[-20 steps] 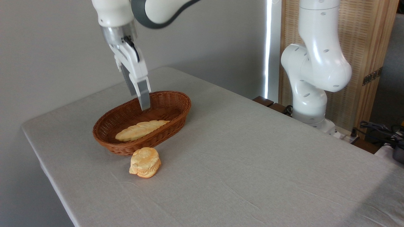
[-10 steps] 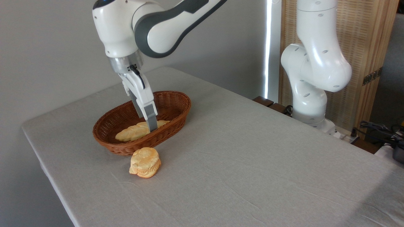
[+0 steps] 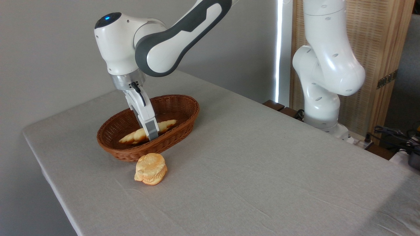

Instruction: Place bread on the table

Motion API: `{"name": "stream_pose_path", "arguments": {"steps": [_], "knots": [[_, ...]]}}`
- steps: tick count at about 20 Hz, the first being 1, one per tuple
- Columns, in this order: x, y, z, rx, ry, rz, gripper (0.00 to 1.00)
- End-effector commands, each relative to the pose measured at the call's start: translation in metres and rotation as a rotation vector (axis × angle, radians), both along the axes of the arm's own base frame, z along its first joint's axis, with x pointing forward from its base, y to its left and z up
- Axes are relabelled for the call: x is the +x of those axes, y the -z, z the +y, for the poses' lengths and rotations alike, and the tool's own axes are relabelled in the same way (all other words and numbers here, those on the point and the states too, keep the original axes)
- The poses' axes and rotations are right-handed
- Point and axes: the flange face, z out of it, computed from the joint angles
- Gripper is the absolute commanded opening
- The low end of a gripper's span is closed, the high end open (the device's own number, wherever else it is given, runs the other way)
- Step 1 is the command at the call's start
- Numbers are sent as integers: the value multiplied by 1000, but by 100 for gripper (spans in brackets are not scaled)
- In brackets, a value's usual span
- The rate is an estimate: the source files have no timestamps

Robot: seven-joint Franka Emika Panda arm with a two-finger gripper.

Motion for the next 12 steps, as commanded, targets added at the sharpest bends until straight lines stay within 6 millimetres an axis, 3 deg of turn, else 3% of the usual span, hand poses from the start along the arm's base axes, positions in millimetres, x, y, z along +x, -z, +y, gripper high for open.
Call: {"name": "stream_pose_path", "arguments": {"steps": [1, 3, 5, 6, 8, 12], "knots": [[-4, -1, -14, 15, 7, -20, 97], [-5, -4, -15, 14, 10, -23, 72], [-5, -8, -15, 12, 16, -29, 36], [-5, -8, -14, 12, 21, -28, 26], [-6, -8, -15, 13, 24, -26, 18], [-6, -9, -15, 13, 23, -24, 18]]}}
